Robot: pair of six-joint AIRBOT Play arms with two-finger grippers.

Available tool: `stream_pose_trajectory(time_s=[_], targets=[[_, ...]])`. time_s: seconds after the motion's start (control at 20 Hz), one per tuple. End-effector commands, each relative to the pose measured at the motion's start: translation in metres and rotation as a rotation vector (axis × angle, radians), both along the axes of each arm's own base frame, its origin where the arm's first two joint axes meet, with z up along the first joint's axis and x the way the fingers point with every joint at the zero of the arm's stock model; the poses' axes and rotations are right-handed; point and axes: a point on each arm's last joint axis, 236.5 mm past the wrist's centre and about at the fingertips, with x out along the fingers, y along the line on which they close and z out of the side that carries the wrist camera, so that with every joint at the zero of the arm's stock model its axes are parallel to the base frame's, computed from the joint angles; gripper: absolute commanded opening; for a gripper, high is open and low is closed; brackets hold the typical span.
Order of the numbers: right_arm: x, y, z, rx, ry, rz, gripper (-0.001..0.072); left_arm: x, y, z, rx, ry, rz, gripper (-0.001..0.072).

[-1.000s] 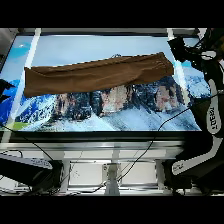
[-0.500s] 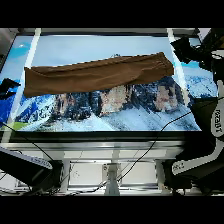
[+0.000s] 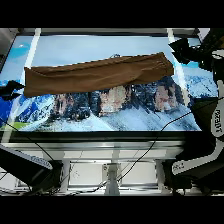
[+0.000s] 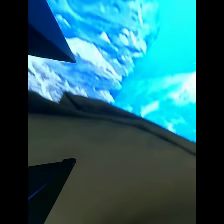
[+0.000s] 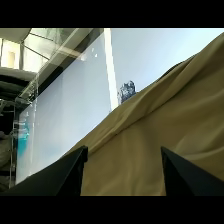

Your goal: Fold the clothes and pants, and hang the long-sleeved shirts on hangers.

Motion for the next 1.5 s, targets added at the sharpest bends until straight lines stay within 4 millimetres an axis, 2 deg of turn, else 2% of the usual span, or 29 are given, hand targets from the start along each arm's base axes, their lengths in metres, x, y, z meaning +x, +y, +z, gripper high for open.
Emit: stream_pose_trajectory(time_s=[0.0,0.3,0.4,0.45,0.5,0.55,0.65,0.7,0.75,0.8,0.85,0.95,1.05,1.1,1.15,1.35,1.45], targets=[[-0.001,0.001,0.000,0.004,0.003,0.003,0.0524,0.003,-0.017,-0.011,-0.058,0.005,-0.030,0.0705],[-0.003,0.004,-0.001,0.007,0.012,0.018,0.0523,0.016,-0.062,-0.017,-0.090,-0.015,-0.162,0.0675],[-0.005,0.006,-0.002,0.009,0.017,0.026,0.0524,0.025,-0.078,-0.013,-0.082,-0.048,-0.214,0.0462],[-0.006,0.007,-0.002,0.010,0.021,0.032,0.0524,0.030,-0.083,-0.009,-0.082,-0.074,-0.232,0.0318],[-0.006,0.008,-0.003,0.011,0.024,0.036,0.0523,0.037,-0.089,-0.003,-0.096,-0.110,-0.239,0.0119],[-0.007,0.008,-0.003,0.011,0.025,0.039,0.0524,0.044,-0.094,0.008,-0.121,-0.162,-0.239,0.0021],[-0.009,0.011,-0.004,0.014,0.034,0.054,0.0518,0.058,-0.101,0.036,-0.164,-0.262,-0.231,0.0021],[-0.012,0.014,-0.006,0.013,0.042,0.072,0.0441,0.061,-0.102,0.050,-0.168,-0.294,-0.231,0.0020],[-0.016,0.020,-0.008,0.017,0.055,0.096,0.0314,0.061,-0.102,0.064,-0.151,-0.312,-0.241,0.0020],[-0.022,0.029,-0.010,0.023,0.072,0.129,0.0228,0.061,-0.103,0.080,-0.137,-0.332,-0.251,0.0020],[-0.027,0.041,-0.011,0.029,0.088,0.168,0.0178,0.060,-0.105,0.096,-0.122,-0.350,-0.262,0.0020],[-0.037,0.074,-0.011,0.018,0.081,0.279,0.0123,0.052,-0.113,0.129,-0.102,-0.383,-0.305,0.0020],[-0.040,0.115,-0.004,0.006,0.036,0.367,0.0105,0.043,-0.123,0.163,-0.083,-0.414,-0.342,0.0020],[-0.040,0.137,-0.002,-0.002,0.015,0.393,0.0021,0.038,-0.128,0.177,-0.091,-0.418,-0.350,0.0020],[-0.039,0.157,0.000,-0.018,-0.008,0.410,0.0023,0.029,-0.136,0.190,-0.103,-0.408,-0.369,0.0020],[-0.031,0.245,0.004,-0.151,-0.134,0.422,0.0022,-0.011,-0.156,0.208,-0.072,-0.301,-0.462,0.0020],[-0.034,0.294,0.006,-0.198,-0.210,0.427,0.0021,-0.023,-0.164,0.220,-0.083,-0.284,-0.484,0.0020]])
